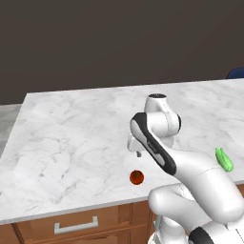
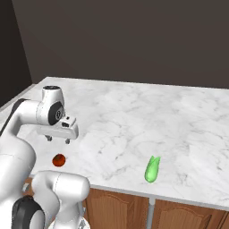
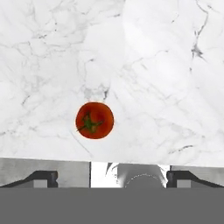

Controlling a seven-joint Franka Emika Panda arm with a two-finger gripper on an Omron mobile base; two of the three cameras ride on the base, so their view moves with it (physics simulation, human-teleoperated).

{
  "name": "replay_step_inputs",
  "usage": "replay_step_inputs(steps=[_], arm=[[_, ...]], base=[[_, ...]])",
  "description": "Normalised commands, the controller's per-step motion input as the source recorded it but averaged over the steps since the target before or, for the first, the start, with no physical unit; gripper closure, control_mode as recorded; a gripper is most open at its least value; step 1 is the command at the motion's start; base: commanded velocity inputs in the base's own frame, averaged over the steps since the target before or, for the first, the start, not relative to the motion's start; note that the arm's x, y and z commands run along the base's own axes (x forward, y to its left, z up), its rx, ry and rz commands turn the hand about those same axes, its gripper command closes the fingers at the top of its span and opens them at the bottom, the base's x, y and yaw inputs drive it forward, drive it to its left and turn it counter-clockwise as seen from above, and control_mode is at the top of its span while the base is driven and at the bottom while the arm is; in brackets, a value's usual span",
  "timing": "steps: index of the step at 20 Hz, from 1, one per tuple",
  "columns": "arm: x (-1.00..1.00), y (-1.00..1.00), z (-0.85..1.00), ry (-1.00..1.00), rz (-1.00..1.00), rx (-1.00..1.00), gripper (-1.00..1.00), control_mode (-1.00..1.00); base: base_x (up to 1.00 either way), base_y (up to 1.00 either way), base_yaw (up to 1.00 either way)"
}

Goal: Place the tomato and corn inside the fridge drawer. Close the drawer after placing the vegetables.

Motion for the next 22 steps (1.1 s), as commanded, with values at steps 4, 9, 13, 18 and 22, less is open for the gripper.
replay_step_inputs(steps=[4, 9, 13, 18, 22], arm=[[0.0, 0.36, -0.48, 0.14, -0.01, 0.0, -1.0, -1.0], [0.0, 0.18, -0.43, 0.04, 0.0, 0.0, -1.0, -1.0], [0.0, 0.14, -0.44, 0.02, 0.0, 0.0, -1.0, -1.0], [0.0, 0.02, -0.5, 0.0, 0.0, -0.01, -1.0, -1.0], [0.0, -0.04, -0.24, 0.0, 0.0, -0.01, -1.0, -1.0]], base=[[0.0, 0.0, 0.0], [0.0, 0.0, 0.0], [0.0, 0.0, 0.0], [0.0, 0.0, 0.0], [0.0, 0.0, 0.0]])
